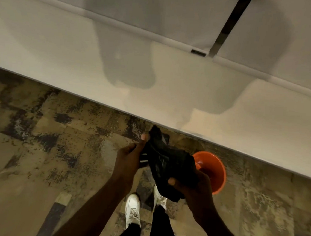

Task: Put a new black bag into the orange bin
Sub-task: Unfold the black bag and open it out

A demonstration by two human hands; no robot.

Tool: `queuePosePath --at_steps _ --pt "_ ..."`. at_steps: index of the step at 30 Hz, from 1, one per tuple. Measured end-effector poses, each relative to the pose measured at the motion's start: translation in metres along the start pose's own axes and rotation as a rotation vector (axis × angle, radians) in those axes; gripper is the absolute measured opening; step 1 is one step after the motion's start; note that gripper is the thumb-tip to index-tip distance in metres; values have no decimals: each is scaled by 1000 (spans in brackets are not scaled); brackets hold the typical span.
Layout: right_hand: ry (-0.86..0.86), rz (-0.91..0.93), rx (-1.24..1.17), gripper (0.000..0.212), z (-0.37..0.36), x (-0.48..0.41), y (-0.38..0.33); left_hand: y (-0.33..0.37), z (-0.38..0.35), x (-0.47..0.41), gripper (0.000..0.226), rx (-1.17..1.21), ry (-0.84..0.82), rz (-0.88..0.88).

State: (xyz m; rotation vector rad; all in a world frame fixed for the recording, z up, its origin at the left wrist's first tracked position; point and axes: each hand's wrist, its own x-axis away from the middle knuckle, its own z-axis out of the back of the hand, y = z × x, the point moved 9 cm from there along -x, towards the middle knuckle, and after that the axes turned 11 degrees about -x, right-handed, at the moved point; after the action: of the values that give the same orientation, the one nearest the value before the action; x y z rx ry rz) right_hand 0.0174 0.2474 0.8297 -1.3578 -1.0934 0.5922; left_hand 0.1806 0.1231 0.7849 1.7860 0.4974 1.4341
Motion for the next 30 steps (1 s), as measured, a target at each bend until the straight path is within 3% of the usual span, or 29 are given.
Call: queuePosePath --at_steps 3,8,9,11,13,17,21,25,26,28,30 --pt "52 -4 -1 19 -3 5 -3 2 -25 29 56 -86 -133 -4" --pt "117 -21 -85 20 -5 20 -6 5 -41 57 10 -195 -201 -46" --pt "129 -13 -93 27 -4 23 -9 5 -41 60 10 -227 -200 -66" --pt "189 -7 -113 52 3 32 -12 7 -39 65 12 -246 -168 -88" --pt "250 13 -118 61 12 41 -20 11 -32 67 12 -227 -108 -99" --pt "337 -6 -389 33 27 56 -31 14 -11 65 14 -221 -14 -112" --pt "468 -5 -535 51 48 71 -36 10 5 62 13 -236 80 -114" --pt "429 91 -506 39 58 80 -59 2 16 60 8 -253 203 -98" --pt "408 109 -470 46 59 83 -64 4 16 63 16 -321 242 -118" --pt "407 134 -396 85 62 91 -69 14 13 74 31 -516 330 -194" --pt "417 167 -328 107 64 98 -71 29 0 87 24 -617 356 -318"
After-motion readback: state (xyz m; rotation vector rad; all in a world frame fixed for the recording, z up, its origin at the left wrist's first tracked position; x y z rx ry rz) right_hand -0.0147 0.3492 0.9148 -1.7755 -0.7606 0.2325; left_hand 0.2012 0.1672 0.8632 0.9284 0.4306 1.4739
